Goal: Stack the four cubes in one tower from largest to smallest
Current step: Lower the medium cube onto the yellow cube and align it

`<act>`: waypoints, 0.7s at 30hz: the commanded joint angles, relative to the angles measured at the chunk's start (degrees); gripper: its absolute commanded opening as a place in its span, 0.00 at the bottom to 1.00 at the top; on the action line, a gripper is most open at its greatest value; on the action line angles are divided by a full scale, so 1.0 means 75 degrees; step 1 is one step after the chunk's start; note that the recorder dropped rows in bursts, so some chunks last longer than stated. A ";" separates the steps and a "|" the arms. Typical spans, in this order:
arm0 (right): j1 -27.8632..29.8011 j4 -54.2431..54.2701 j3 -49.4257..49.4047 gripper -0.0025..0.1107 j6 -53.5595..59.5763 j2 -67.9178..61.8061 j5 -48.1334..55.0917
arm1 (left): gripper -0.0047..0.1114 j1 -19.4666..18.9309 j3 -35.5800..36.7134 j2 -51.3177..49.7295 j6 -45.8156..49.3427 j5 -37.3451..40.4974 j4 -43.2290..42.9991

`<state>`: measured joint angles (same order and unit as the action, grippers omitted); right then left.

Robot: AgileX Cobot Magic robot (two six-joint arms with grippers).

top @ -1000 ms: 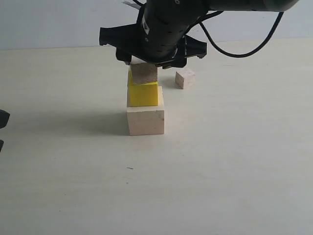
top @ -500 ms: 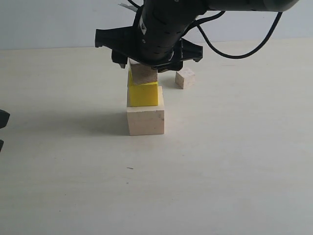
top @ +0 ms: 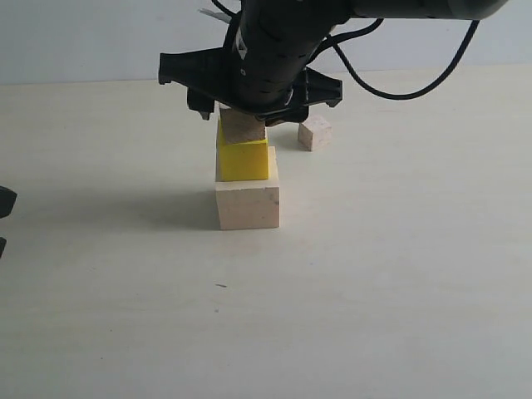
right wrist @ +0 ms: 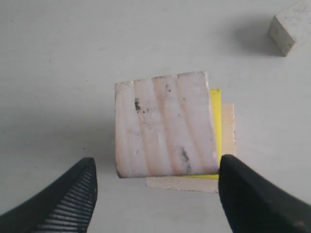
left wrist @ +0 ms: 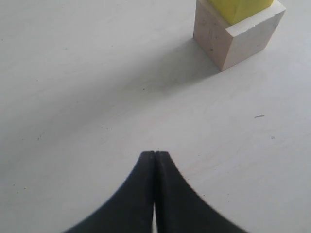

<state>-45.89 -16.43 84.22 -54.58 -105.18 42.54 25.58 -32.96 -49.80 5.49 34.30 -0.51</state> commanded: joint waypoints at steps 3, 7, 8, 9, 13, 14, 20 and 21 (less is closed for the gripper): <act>-0.0017 -0.0011 0.0024 0.61 0.0091 0.0081 -0.0080 | 0.04 -0.0034 0.0019 0.0063 0.0009 -0.0047 0.0068; -0.0017 0.0007 0.0024 0.61 0.0091 0.0147 -0.0080 | 0.04 -0.0034 0.0019 0.0063 0.0009 -0.0047 0.0068; -0.0017 0.0007 0.0024 0.61 0.0091 0.0158 -0.0080 | 0.04 -0.0034 0.0019 0.0063 0.0009 -0.0047 0.0068; -0.0017 0.0007 0.0024 0.61 0.0091 0.0176 -0.0080 | 0.04 -0.0034 0.0019 0.0063 0.0009 -0.0047 0.0068; -0.0017 0.0007 0.0024 0.61 0.0091 0.0176 -0.0080 | 0.04 -0.0034 0.0019 0.0063 0.0009 -0.0047 0.0068; -0.0017 0.0007 0.0024 0.61 0.0091 0.0176 -0.0080 | 0.04 -0.0034 0.0019 0.0063 0.0009 -0.0047 0.0068; -0.0017 0.0056 0.0024 0.61 0.0091 0.0178 -0.0043 | 0.04 -0.0034 0.0019 0.0063 0.0009 -0.0047 0.0068; -0.0017 0.0112 0.0024 0.61 0.0139 0.0178 -0.0031 | 0.04 -0.0034 0.0019 0.0063 0.0009 -0.0047 0.0068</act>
<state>-45.89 -16.21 84.22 -54.58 -104.35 42.54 25.58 -32.96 -49.80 5.49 34.30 -0.51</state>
